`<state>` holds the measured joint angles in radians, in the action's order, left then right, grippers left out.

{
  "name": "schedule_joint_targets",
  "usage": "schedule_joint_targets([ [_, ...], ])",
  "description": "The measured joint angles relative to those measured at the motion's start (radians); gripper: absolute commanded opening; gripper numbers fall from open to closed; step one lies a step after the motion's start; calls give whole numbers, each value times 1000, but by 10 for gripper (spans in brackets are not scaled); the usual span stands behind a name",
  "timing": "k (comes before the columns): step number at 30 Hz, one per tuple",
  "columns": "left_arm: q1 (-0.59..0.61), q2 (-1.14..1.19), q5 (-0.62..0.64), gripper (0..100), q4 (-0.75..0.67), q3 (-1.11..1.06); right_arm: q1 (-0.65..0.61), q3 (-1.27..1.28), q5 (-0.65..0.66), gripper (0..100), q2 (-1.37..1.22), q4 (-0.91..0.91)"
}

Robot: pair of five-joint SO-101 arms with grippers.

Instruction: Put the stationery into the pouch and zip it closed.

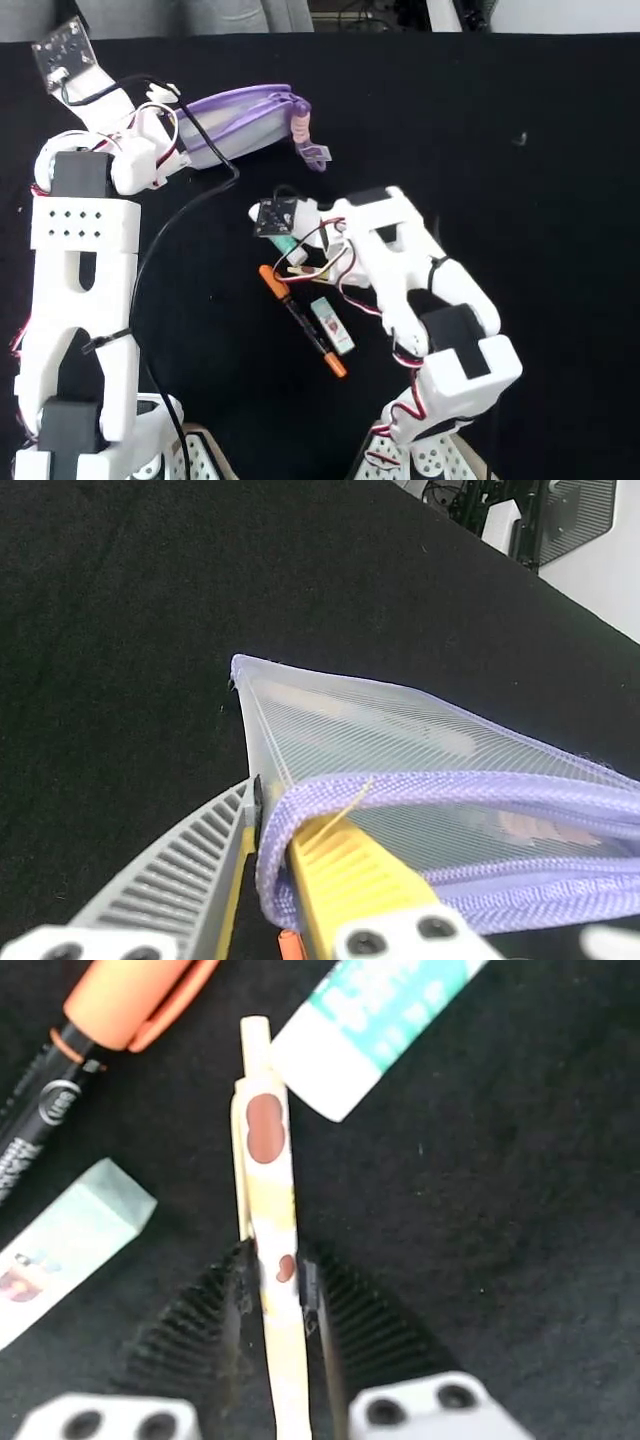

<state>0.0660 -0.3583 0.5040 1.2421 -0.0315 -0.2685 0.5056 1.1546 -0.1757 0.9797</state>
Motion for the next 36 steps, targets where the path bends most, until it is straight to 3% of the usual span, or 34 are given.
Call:
schedule_joint_targets([
  [7,0,0,0,29,0,0,104,-2,0,11,104,-2],
  [18,-2,0,0,29,0,0,212,0,0,11,489,94],
  [26,-38,0,0,29,0,0,213,0,-272,11,766,-37],
  [36,-78,0,0,29,0,0,212,0,-539,11,910,-265],
])
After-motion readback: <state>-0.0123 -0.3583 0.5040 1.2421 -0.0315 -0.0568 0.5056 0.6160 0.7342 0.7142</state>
